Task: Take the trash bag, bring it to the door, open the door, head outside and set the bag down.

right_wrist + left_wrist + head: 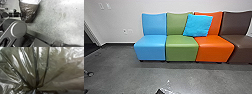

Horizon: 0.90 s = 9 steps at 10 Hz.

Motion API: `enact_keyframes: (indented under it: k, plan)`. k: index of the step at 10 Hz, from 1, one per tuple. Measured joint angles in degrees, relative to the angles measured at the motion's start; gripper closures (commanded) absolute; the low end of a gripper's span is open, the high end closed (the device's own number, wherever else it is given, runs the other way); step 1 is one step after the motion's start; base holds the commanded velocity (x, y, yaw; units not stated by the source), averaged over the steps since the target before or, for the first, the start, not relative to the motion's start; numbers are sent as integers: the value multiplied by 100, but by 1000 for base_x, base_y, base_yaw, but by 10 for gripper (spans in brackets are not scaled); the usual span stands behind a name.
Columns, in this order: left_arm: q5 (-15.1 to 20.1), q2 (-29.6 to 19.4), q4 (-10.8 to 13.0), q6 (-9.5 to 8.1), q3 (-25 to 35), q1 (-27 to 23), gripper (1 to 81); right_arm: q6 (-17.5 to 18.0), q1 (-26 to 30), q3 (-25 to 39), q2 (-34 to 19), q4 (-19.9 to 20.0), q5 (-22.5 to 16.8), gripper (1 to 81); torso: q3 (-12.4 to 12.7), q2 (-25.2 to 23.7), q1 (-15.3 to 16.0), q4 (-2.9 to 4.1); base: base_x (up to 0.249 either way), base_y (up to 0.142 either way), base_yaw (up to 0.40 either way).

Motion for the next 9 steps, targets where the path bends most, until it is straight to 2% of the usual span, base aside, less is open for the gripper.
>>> enact_keyframes:
  k: [2, 9]
  plan:
    - [-66, 16, 11, 0, -28, -12, 10, 2, 2, 5, 80, -9, 6, 10, -113, 0, 2, 0, 0, 0, 0]
    - [-38, -12, 13, 0, -28, -12, 10, 0, -33, -6, 171, -22, 1, 10, -109, 0, 5, 0, 0, 0, 0]
